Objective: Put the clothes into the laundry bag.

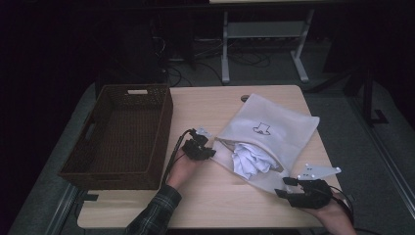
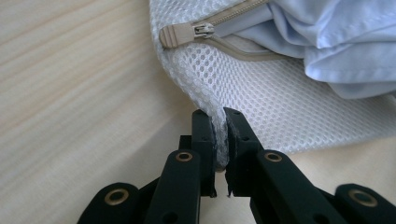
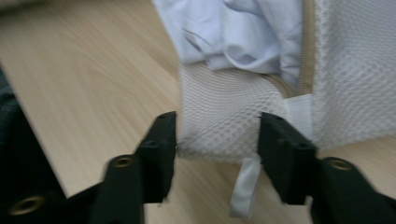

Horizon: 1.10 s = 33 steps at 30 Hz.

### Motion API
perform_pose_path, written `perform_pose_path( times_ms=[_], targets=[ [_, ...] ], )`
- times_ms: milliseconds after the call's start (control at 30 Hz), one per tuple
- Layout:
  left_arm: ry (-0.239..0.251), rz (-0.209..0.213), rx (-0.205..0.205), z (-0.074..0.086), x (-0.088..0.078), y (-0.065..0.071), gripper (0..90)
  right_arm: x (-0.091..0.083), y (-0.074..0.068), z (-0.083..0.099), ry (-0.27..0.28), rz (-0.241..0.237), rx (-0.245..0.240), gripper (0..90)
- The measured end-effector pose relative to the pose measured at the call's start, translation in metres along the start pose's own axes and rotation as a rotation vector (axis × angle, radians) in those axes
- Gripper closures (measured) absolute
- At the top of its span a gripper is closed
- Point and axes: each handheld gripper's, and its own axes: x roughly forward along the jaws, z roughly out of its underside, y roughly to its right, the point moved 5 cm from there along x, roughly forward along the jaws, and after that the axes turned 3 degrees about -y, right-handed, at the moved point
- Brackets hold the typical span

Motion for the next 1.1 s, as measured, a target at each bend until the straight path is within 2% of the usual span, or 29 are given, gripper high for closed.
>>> perform_pose_path(
  times_ms=[100, 267, 467, 567, 600, 633, 700, 733, 767, 833, 900, 933, 967, 1000, 1033, 1100],
  targets=[
    [0.001, 0.015, 0.014, 0.003, -0.005, 0.007, 83.9, 0.002, 0.006, 0.003, -0.026, 0.009, 0.000, 69.3],
    [0.008, 0.048, 0.020, 0.010, -0.011, 0.018, 83.9, 0.004, 0.019, 0.008, -0.058, 0.018, 0.017, 88.2],
    [0.018, 0.072, 0.024, 0.018, -0.017, 0.029, 83.9, 0.009, 0.038, 0.012, -0.084, 0.044, 0.046, 88.8],
    [0.029, 0.080, 0.016, 0.023, -0.021, 0.035, 83.9, 0.006, 0.039, 0.011, -0.072, 0.052, 0.050, 87.6],
    [0.029, 0.080, 0.019, 0.024, -0.022, 0.036, 83.9, 0.002, 0.039, 0.012, -0.062, 0.065, 0.059, 81.0],
    [0.030, 0.080, 0.018, 0.027, -0.024, 0.040, 83.9, -0.004, 0.038, 0.016, -0.053, 0.081, 0.087, 70.8],
    [0.033, 0.082, 0.018, 0.029, -0.026, 0.043, 83.9, -0.009, 0.039, 0.020, -0.056, 0.105, 0.108, 61.1],
    [0.033, 0.082, 0.018, 0.029, -0.026, 0.043, 83.9, -0.009, 0.039, 0.020, -0.056, 0.105, 0.108, 61.1],
    [0.038, 0.098, 0.013, 0.031, -0.026, 0.047, 83.9, -0.008, 0.041, 0.027, -0.081, 0.111, 0.145, 53.4],
    [0.034, 0.102, 0.020, 0.033, -0.026, 0.051, 83.9, -0.007, 0.042, 0.030, -0.090, 0.114, 0.151, 51.3],
    [0.033, 0.106, 0.027, 0.034, -0.027, 0.055, 83.9, -0.002, 0.045, 0.034, -0.118, 0.098, 0.168, 56.2],
    [0.030, 0.109, 0.035, 0.035, -0.027, 0.058, 83.9, 0.001, 0.045, 0.034, -0.132, 0.093, 0.161, 66.9],
    [0.029, 0.114, 0.035, 0.036, -0.027, 0.060, 83.9, 0.002, 0.046, 0.034, -0.137, 0.093, 0.159, 71.5],
    [0.029, 0.114, 0.035, 0.036, -0.027, 0.060, 83.8, 0.002, 0.046, 0.034, -0.137, 0.093, 0.159, 71.5],
    [0.030, 0.125, 0.035, 0.037, -0.027, 0.063, 83.8, 0.005, 0.049, 0.033, -0.146, 0.094, 0.143, 80.1],
    [0.030, 0.134, 0.034, 0.038, -0.027, 0.064, 83.8, 0.006, 0.050, 0.032, -0.148, 0.096, 0.140, 81.7]
  ],
)
